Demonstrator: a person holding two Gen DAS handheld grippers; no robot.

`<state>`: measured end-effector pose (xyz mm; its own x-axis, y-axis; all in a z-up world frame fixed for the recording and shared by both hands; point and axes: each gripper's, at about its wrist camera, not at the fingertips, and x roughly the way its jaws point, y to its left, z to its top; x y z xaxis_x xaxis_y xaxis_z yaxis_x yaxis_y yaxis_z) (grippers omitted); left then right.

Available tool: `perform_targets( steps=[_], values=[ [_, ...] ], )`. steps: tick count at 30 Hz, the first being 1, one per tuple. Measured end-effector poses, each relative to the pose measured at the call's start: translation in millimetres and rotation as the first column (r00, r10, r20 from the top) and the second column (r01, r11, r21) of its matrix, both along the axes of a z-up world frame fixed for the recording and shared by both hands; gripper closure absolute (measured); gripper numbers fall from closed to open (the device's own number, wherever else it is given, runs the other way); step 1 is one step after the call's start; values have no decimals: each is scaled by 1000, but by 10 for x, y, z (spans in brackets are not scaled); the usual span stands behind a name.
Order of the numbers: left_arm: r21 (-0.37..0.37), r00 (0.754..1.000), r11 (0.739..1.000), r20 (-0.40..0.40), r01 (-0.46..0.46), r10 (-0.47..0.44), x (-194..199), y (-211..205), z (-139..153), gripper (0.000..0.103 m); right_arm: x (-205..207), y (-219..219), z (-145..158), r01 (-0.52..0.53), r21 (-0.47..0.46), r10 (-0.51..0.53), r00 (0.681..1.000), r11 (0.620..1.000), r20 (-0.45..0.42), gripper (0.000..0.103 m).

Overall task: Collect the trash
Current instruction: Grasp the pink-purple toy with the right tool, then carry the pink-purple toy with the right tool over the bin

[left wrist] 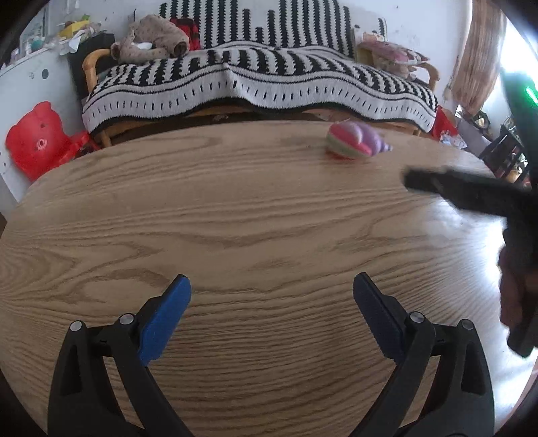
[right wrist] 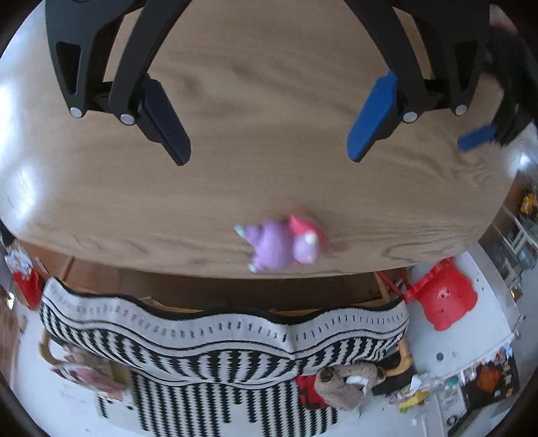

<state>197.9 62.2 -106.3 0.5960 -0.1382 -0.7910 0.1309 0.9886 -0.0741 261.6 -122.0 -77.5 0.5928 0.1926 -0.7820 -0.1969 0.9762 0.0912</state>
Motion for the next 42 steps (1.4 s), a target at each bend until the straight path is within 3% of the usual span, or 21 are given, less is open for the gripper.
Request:
perform_targets(
  steps=[9,10,11,12,14,17,18,21,26,31,37,42],
  values=[
    [68,1000,998,-12,5,-4,18,-106,-62,11,782,501,-228,-18,-116,14,999,993,-33,10],
    [84,1000,996,-9,2,-2,11,-116,-62,17,818,508,-252,-26,-111,21,999,994,-46,13],
    [86,1000,996,-1,4,-4,-4,-126,-46,27,855,518,-274,-31,-109,25,998,994,-57,26],
    [88,1000,996,2,-1,1,-9,-124,-34,32,871,524,-290,-28,-125,21,998,992,-57,27],
    [88,1000,996,0,-24,24,-9,-114,-6,57,851,508,-305,-47,-128,39,997,991,-63,39],
    [72,999,996,-18,-49,50,-3,-99,19,84,724,509,-283,-66,-138,58,996,988,-63,46],
    [61,999,997,-26,-45,47,-2,-100,21,86,666,503,-262,-69,-139,61,996,988,-57,48],
    [60,999,998,-40,-20,22,-31,-172,30,98,380,434,-174,-69,-136,64,997,988,-36,50],
    [68,999,998,-38,-11,14,-125,-279,72,101,-271,34,74,-29,-85,28,1000,996,-13,50],
    [54,1000,999,-9,-7,8,-286,-480,271,101,-1127,-539,292,16,-99,-13,999,995,30,50],
    [25,995,995,28,94,-94,-641,-1154,534,101,-2171,-1451,428,138,-107,-132,990,985,57,49],
    [-4,970,971,35,239,-239,-981,-2029,628,101,-2974,-2278,452,289,-75,-285,956,954,66,48]
  ],
)
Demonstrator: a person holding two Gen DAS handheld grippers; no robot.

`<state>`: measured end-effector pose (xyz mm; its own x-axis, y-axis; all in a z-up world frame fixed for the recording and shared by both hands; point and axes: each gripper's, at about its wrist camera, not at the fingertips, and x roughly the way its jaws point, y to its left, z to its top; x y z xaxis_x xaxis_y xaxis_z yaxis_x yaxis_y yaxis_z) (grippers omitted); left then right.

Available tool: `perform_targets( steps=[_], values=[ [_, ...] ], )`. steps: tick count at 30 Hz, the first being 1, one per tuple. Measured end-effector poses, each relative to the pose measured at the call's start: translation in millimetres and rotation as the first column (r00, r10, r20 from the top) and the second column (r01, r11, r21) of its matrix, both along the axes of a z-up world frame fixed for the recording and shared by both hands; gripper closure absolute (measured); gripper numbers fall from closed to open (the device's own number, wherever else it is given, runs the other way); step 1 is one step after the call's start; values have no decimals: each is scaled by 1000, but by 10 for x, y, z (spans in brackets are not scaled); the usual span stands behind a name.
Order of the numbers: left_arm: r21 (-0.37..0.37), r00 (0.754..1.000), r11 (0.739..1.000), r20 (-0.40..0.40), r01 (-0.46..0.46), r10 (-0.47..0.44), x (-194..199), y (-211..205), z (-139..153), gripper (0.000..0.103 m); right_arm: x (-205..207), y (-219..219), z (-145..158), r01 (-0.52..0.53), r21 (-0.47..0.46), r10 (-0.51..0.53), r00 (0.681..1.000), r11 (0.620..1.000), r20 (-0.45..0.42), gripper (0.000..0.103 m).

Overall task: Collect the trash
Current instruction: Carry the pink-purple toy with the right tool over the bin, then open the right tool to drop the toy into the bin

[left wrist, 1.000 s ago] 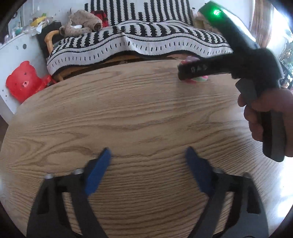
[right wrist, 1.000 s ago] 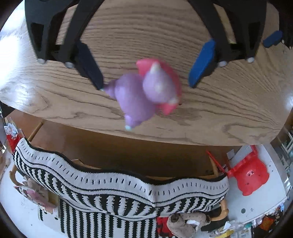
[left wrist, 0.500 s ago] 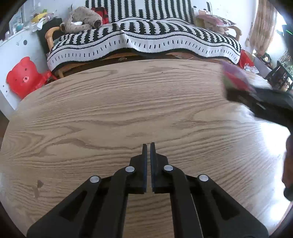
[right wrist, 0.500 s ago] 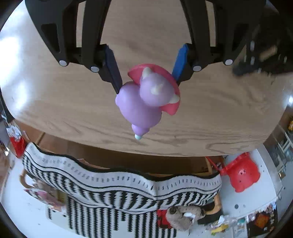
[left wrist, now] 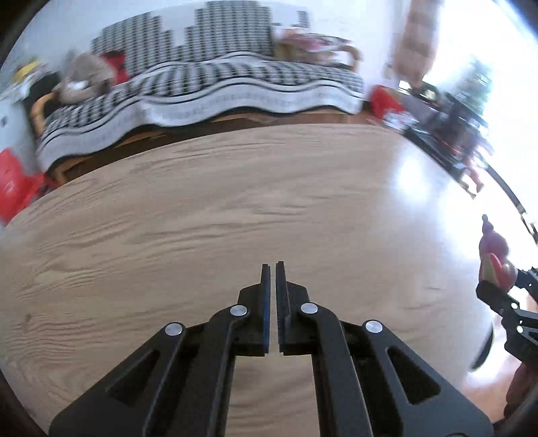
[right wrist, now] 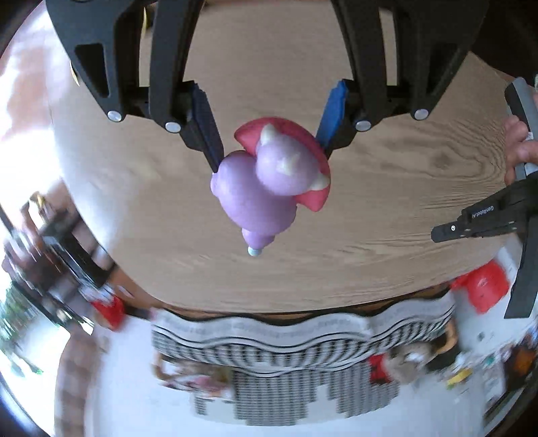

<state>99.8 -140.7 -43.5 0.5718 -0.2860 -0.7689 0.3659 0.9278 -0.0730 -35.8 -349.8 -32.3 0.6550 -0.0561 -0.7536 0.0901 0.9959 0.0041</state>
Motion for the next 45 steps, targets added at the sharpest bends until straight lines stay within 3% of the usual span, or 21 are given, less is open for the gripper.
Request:
perform_targets(
  steps=[7,13,20,29,34,45],
  values=[
    [-9,974,975,31,224,-224,-549,-1266,44,101,-1022,-1220,-28,251,33,-252,968,967,18,48],
    [-6,901,901,39,433,-432,-1142,-2203,-111,101,-1745,-2081,-201,427,61,-427,904,902,-6,48],
    [-12,821,821,20,571,-570,-1594,-2863,-325,101,-2236,-2559,-526,533,70,-528,845,843,-81,46],
    [0,736,736,-33,676,-676,-1918,-3300,-598,101,-2329,-2892,-637,601,117,-588,798,790,-131,44],
    [0,718,719,-48,695,-695,-1940,-3393,-658,101,-2306,-2958,-687,617,126,-599,785,776,-157,43],
    [-6,724,725,-47,689,-688,-1880,-3433,-644,101,-2234,-2942,-693,635,116,-615,771,764,-166,40]
  ],
)
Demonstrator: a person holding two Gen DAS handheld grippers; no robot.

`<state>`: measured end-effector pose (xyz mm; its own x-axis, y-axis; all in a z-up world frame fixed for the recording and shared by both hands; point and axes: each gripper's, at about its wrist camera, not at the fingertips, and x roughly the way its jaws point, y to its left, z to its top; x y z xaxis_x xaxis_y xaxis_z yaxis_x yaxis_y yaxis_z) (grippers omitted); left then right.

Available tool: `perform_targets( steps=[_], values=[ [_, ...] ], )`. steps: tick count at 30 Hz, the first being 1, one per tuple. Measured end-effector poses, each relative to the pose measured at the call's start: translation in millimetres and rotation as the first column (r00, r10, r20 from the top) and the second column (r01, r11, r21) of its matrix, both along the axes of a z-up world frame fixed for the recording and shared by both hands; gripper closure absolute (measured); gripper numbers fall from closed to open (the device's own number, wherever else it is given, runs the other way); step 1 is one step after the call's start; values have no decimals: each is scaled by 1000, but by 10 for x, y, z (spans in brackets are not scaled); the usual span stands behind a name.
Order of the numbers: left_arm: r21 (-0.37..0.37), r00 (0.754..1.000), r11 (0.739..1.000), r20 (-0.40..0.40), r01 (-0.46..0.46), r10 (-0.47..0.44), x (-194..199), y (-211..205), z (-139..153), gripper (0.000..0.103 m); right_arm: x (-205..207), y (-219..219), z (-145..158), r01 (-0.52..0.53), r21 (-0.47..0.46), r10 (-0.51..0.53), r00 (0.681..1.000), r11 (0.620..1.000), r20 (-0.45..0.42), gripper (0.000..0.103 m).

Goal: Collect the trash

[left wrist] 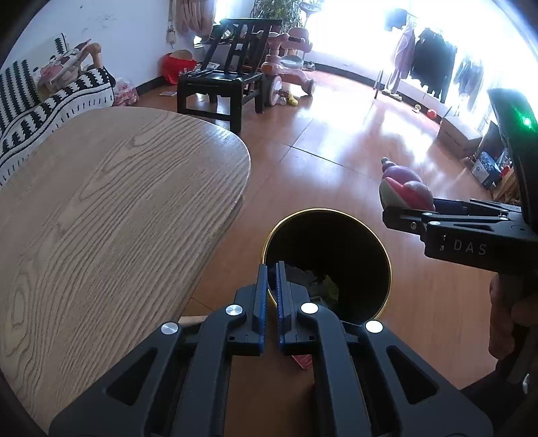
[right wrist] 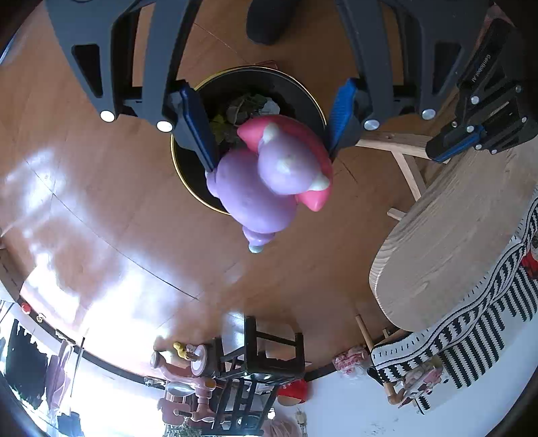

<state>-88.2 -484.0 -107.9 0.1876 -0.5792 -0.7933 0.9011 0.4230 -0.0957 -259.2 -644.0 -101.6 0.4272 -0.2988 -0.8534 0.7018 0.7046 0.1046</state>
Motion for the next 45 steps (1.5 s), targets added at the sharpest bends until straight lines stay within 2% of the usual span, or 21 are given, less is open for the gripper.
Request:
perform_targets(
  steps=[6,7,8,9,10,11,12,15,19,23,25,28,30,34,36,41,45],
  values=[
    [-4,1000,1000,0,-16,16,-9,60,54,98,8,17,-12,22,-4,-22,1000,1000,-3,24],
    [-3,1000,1000,-1,-21,21,-3,70,67,91,14,23,5,24,-10,-24,1000,1000,-1,21],
    [-4,1000,1000,-5,-23,22,3,86,74,70,25,30,21,25,-14,-25,1000,1000,-1,17],
    [-11,999,999,-8,-31,31,9,108,94,54,22,32,25,26,-18,-26,1000,999,-2,15],
    [-27,999,999,-2,-41,41,8,138,125,27,32,38,41,30,-24,-30,1000,999,0,14],
    [-40,999,998,6,-46,47,6,161,159,20,40,49,54,30,-25,-30,1000,999,2,13],
    [-48,999,998,18,-47,48,2,187,203,20,53,60,68,29,-24,-29,1000,999,4,11],
    [-61,996,997,71,-55,59,9,290,344,11,120,122,177,32,-30,-31,999,999,21,8],
    [-84,989,990,87,-113,120,167,568,500,10,280,272,381,13,-35,-11,998,999,65,7],
    [-91,966,971,114,-222,232,484,1084,671,9,629,639,636,-73,-68,79,992,995,103,7],
    [-96,947,955,133,-282,293,655,1423,758,9,823,885,745,-127,-99,138,983,987,117,7],
    [-97,905,920,168,-379,390,873,1953,862,7,1155,1292,853,-218,-137,236,963,966,130,7],
    [-96,866,885,183,-455,465,1046,2369,903,7,1371,1557,894,-274,-139,293,945,952,143,7],
    [-104,787,800,143,-591,600,1343,3186,872,7,1838,2213,973,-395,-146,416,894,907,168,7],
    [-93,753,766,144,-636,642,1431,3496,835,7,2039,2517,995,-445,-157,468,867,882,173,7],
    [-61,645,659,154,-750,748,1595,4346,704,7,2504,3393,998,-582,-172,606,774,795,183,7],
    [-35,563,574,157,-818,811,1673,4841,663,7,2764,4041,917,-670,-207,700,695,713,164,7]
  ],
)
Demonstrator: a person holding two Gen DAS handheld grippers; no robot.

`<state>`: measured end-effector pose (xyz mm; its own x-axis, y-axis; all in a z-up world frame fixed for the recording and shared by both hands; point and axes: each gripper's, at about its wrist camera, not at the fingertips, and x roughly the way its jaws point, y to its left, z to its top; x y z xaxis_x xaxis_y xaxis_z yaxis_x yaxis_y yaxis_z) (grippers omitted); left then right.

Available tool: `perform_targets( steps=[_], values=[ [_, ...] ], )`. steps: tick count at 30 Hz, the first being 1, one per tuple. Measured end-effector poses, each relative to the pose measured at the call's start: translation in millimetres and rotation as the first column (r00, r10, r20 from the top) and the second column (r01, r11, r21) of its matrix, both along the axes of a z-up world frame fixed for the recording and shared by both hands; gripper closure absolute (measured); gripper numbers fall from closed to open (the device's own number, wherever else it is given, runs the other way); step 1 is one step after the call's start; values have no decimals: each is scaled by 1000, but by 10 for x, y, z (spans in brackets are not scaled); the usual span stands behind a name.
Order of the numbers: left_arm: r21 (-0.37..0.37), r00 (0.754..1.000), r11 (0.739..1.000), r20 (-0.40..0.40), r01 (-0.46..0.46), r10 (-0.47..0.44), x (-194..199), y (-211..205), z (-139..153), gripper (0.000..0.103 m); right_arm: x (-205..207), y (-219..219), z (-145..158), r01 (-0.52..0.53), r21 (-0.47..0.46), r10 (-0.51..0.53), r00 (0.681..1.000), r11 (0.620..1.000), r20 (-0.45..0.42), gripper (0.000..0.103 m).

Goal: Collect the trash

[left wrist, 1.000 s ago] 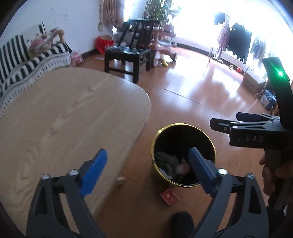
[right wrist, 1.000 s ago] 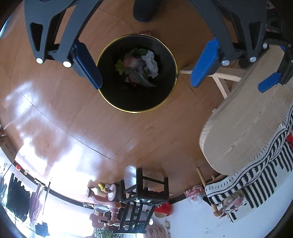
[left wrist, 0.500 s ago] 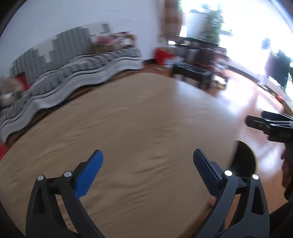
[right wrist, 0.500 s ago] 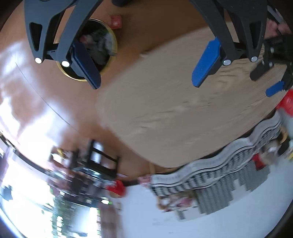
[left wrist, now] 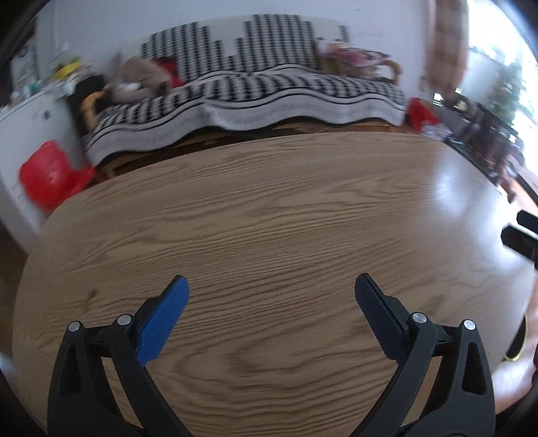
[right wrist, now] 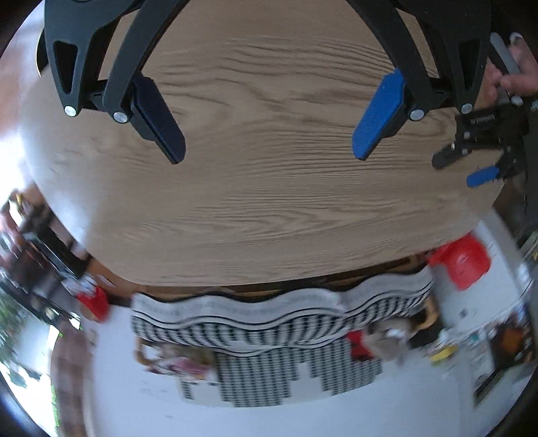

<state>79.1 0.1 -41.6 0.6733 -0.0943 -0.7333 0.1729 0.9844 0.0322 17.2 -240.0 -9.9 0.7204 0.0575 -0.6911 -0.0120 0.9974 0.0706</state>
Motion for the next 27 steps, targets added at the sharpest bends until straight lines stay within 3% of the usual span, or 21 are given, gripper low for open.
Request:
perform_targets(
  steps=[5,9,13,27],
  values=[
    [-42,998,997,-12,-68,68,29,332,19,7,172,480,-176,-70,-53,69,997,996,-22,7],
    [-51,997,996,-21,-79,78,33,373,-7,7,227,656,-259,-91,-60,89,995,994,-35,7],
    [-79,996,994,-42,-76,73,34,384,-40,7,261,669,-290,-93,-72,90,995,993,-36,7],
    [-71,996,995,-43,-75,72,78,333,-66,7,206,601,-271,-90,-76,88,996,993,-29,7]
  ],
)
